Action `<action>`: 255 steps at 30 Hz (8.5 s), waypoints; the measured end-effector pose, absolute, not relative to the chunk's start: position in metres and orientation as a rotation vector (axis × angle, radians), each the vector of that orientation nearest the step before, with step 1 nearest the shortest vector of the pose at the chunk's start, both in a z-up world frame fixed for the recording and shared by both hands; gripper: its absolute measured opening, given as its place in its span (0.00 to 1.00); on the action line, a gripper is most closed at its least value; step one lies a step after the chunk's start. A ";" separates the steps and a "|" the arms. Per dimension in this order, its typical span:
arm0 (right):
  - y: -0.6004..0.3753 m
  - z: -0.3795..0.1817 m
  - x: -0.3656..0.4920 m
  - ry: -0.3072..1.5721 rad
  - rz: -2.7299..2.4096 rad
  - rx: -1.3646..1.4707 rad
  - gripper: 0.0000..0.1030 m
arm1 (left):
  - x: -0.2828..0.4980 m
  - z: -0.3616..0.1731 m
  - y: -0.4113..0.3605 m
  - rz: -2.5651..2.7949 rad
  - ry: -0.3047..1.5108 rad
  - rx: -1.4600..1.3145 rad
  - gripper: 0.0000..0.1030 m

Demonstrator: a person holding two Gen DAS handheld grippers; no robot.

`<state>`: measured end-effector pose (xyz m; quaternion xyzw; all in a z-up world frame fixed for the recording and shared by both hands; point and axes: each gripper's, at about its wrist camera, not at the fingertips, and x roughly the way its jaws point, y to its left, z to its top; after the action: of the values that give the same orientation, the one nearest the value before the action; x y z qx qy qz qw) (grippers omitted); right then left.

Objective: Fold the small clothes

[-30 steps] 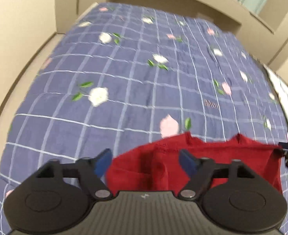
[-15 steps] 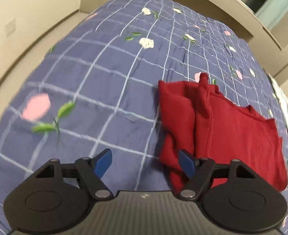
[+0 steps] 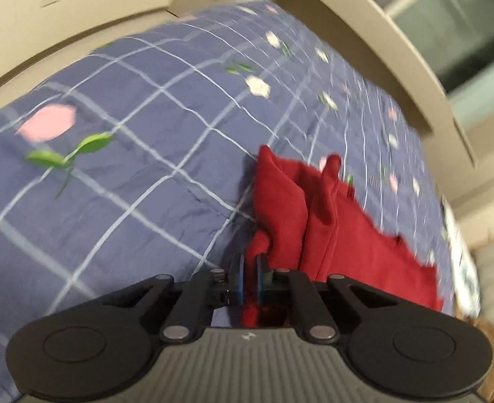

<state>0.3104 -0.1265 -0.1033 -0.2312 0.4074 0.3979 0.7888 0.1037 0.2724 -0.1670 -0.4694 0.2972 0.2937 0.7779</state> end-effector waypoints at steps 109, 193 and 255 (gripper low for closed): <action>-0.171 -0.144 0.423 1.093 0.631 0.191 0.13 | 0.130 -0.137 0.205 0.785 0.733 -1.002 0.06; -0.102 -0.124 0.219 0.899 0.734 -0.329 0.99 | 0.100 -0.104 0.186 0.909 0.974 -0.750 0.99; -0.048 -0.181 0.245 0.602 0.751 -0.450 0.99 | 0.145 -0.161 0.265 0.744 1.014 -0.795 0.99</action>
<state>0.2452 -0.0475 -0.1810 -0.2144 0.2871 0.3579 0.8623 0.1453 0.2654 -0.1609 -0.3618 0.4614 0.3387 0.7359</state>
